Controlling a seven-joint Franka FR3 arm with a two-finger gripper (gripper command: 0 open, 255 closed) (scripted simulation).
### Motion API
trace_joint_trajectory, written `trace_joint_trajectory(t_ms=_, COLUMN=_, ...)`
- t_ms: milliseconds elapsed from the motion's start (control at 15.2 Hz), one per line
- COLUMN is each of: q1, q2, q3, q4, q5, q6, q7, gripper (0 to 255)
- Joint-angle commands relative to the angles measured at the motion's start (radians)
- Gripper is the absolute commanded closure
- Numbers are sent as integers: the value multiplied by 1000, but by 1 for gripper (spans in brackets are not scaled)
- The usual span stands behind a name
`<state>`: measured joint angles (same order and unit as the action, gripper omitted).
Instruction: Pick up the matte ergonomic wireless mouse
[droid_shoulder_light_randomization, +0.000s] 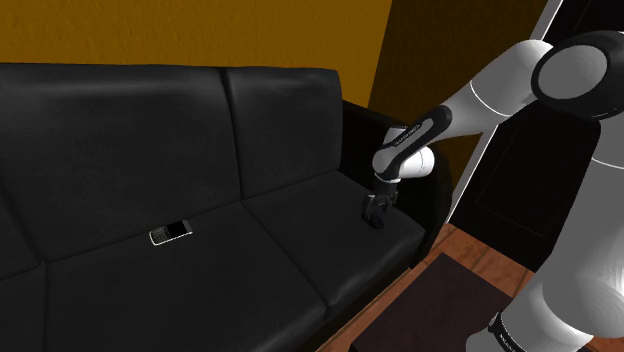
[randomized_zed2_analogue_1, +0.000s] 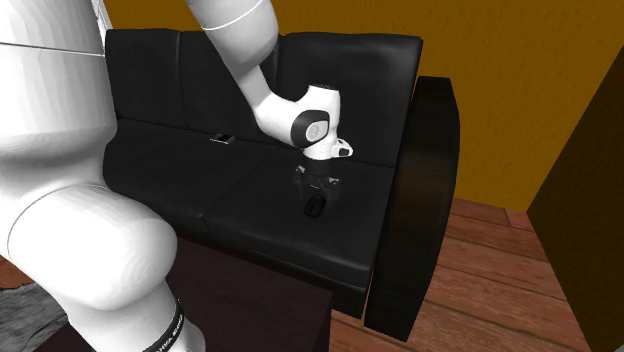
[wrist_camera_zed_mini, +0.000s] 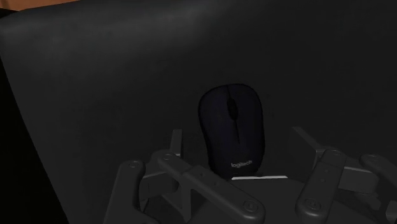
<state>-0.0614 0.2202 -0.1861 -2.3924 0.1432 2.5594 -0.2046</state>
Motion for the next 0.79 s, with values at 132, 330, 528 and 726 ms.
trace_joint_trajectory(t_ms=132, q1=-4, q2=38, q3=8, q4=6, q5=17, q6=31, q7=-11, gripper=0)
trace_joint_trajectory(t_ms=330, q1=-4, q2=40, q3=8, q4=7, q5=17, q6=31, q7=-12, gripper=255)
trace_joint_trajectory(t_ms=528, q1=-4, q2=39, q3=8, q4=7, q5=17, q6=32, q7=-12, gripper=255)
trace_joint_trajectory(t_ms=726, q1=-4, q2=39, q3=8, q4=7, q5=17, q6=32, q7=-11, gripper=255)
